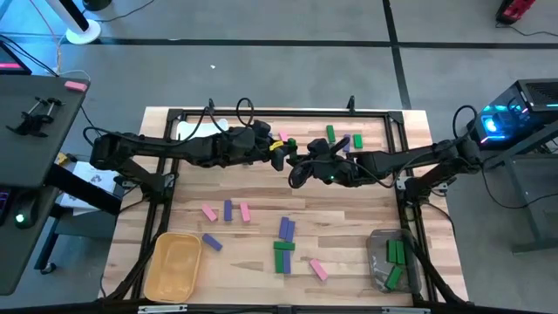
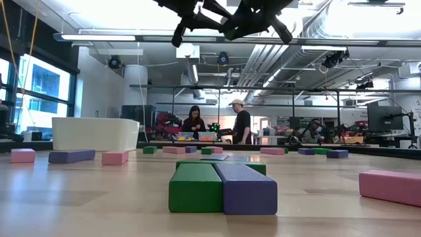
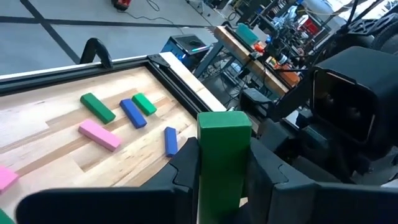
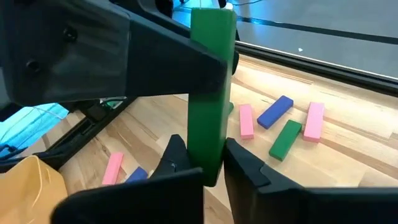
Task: Sort blocks
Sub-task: Put the green block into the black transparent bin
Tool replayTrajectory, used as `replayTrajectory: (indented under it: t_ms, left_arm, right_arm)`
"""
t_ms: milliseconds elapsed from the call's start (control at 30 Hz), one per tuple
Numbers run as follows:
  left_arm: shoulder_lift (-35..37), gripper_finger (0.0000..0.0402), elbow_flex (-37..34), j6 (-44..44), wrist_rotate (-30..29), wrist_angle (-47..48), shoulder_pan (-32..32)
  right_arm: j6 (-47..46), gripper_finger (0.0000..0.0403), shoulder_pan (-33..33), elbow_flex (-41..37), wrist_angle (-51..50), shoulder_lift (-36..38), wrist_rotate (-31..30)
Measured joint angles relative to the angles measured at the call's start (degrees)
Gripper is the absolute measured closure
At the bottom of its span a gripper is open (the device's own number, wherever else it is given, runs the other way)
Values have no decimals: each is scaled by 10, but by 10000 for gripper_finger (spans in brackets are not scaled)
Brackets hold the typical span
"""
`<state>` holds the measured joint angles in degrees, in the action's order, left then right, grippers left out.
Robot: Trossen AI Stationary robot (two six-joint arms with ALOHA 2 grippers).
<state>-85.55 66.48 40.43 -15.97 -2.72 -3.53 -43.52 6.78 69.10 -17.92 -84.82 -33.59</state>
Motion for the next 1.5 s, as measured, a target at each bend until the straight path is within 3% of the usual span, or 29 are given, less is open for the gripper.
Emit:
replayTrajectory:
  t_ms: [367, 467, 767, 900, 1033, 1133, 1333, 1500]
  left_arm:
    - [30, 226, 0, -12, 11, 34, -28]
    - [53, 202, 1, -32, 40, 64, -46]
    - [127, 181, -1, -94, 49, 173, -71]
    - [144, 181, -1, -121, 47, 254, -57]
    - [158, 181, -53, -118, 24, 254, -25]
    - [172, 181, -129, -76, 31, 159, -1]
    - [168, 181, -268, 30, 79, -131, 37]
    - [150, 181, -293, 48, 82, -195, 25]
  right_arm:
    - [1, 403, 0, 0, -13, 21, 14]
    - [5, 403, 0, 0, -40, 42, 11]
    - [0, 403, 6, 0, -119, 111, 12]
    - [-33, 403, 42, 0, -193, 132, 37]
    - [-146, 403, 114, 0, -337, 136, 91]
    - [-254, 403, 200, -6, -400, 137, 132]
    - [-518, 403, 397, -7, -458, 123, 177]
    - [-786, 403, 534, -48, -458, 113, 212]
